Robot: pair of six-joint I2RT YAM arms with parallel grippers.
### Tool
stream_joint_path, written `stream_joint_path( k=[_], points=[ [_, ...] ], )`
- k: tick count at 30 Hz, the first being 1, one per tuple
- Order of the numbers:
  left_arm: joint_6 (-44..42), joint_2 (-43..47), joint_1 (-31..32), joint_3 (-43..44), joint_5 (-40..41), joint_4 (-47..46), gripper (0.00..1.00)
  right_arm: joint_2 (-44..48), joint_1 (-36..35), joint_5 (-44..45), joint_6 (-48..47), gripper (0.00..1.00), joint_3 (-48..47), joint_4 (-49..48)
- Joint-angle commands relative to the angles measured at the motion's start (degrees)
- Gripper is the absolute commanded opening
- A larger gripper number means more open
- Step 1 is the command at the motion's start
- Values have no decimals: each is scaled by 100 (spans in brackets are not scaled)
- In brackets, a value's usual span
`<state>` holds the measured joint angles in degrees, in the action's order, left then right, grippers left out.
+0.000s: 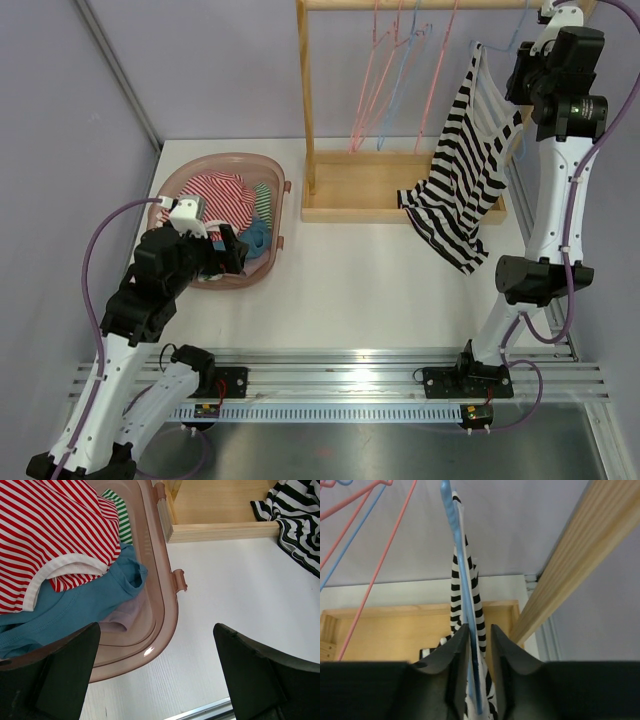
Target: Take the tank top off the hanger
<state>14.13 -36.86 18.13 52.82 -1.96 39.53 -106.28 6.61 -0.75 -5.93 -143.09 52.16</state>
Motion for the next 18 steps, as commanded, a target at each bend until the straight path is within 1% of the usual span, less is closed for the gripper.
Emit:
stream_joint_path(
  k=[1, 4, 7, 9, 18],
  points=[
    [-112, -14, 24, -52, -209, -253, 99, -165, 7, -434, 57, 28, -272, -171],
    [-112, 12, 24, -61, -191, -253, 99, -165, 7, -548, 75, 18, -211, -197],
    [-112, 4, 24, -52, -174, -244, 99, -104, 7, -627, 119, 12, -79, -250],
    [-112, -14, 24, -61, -165, -244, 99, -51, 7, -689, 145, 1, -70, -277],
    [-103, -32, 24, -70, -191, -253, 99, 432, 7, -1023, 400, 0, -132, -584]
  ],
)
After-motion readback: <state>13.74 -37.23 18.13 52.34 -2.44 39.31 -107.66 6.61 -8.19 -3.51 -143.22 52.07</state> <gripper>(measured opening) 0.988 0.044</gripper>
